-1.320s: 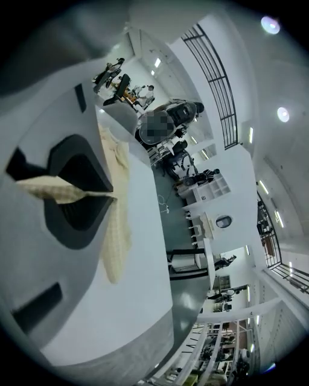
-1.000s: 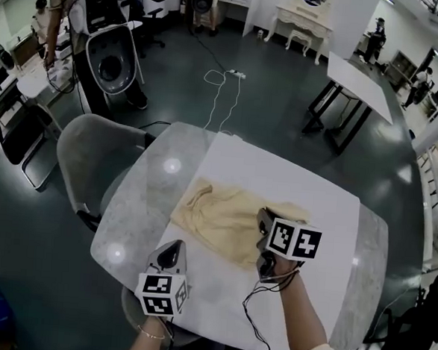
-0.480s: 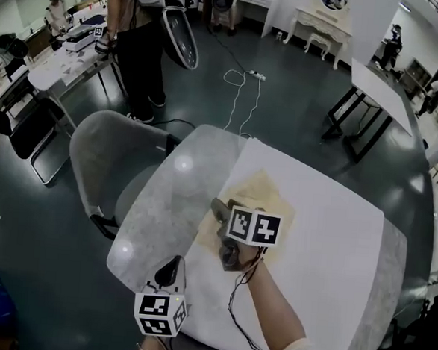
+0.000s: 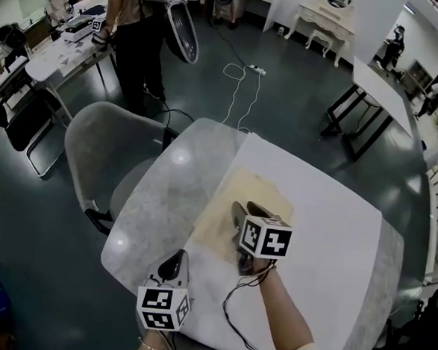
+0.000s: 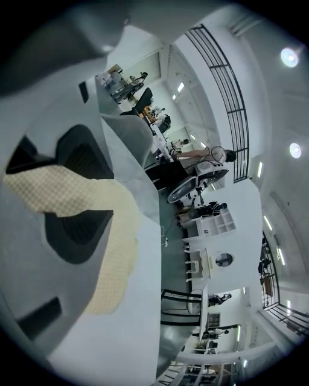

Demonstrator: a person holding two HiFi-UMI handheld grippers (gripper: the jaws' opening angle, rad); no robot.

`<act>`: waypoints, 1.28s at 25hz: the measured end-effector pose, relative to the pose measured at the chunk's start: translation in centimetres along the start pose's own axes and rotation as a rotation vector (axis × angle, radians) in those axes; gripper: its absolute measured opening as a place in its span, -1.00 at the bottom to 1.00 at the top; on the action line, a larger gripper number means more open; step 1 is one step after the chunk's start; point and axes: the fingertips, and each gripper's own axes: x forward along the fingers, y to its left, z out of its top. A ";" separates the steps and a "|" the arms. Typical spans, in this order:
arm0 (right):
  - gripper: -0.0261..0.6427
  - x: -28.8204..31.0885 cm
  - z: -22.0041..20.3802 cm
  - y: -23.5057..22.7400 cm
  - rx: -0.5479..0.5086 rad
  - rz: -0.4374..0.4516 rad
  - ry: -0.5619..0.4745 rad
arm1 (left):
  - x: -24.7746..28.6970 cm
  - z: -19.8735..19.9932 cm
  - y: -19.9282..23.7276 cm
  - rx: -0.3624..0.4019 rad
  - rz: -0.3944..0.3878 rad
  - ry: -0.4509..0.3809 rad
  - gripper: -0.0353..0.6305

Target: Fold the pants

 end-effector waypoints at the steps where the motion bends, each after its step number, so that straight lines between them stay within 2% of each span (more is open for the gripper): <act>1: -0.47 -0.3 0.0 -0.3 -0.004 -0.008 -0.003 | 0.1 0.0 -0.3 0.002 -0.003 0.000 -0.89; 5: -0.58 -1.8 0.1 -1.3 -0.021 -0.037 -0.021 | 0.1 0.4 -1.0 0.012 -0.006 -0.006 -0.89; 9: -0.66 -5.4 0.6 -2.3 -0.099 -0.098 -0.064 | -0.5 1.5 -1.7 0.008 0.005 -0.022 -0.89; 15: -0.83 -13.9 0.7 -4.6 -0.155 -0.189 -0.120 | -3.5 3.7 -3.9 0.004 0.009 -0.060 -0.89; 20: -0.94 -22.1 0.9 -7.2 -0.188 -0.265 -0.166 | -7.7 7.0 -6.7 0.021 0.028 -0.132 -0.89; 25: -0.94 -31.0 2.8 -9.1 -0.162 -0.341 -0.302 | -12.9 10.6 -8.8 0.035 0.069 -0.210 -0.89; 29: -0.94 -36.9 2.3 -9.9 -0.109 -0.339 -0.386 | -16.6 11.4 -10.3 0.051 0.097 -0.256 -0.89; 32: -0.94 -39.7 1.8 -11.5 -0.088 -0.344 -0.409 | -17.7 11.9 -11.9 0.065 0.105 -0.277 -0.89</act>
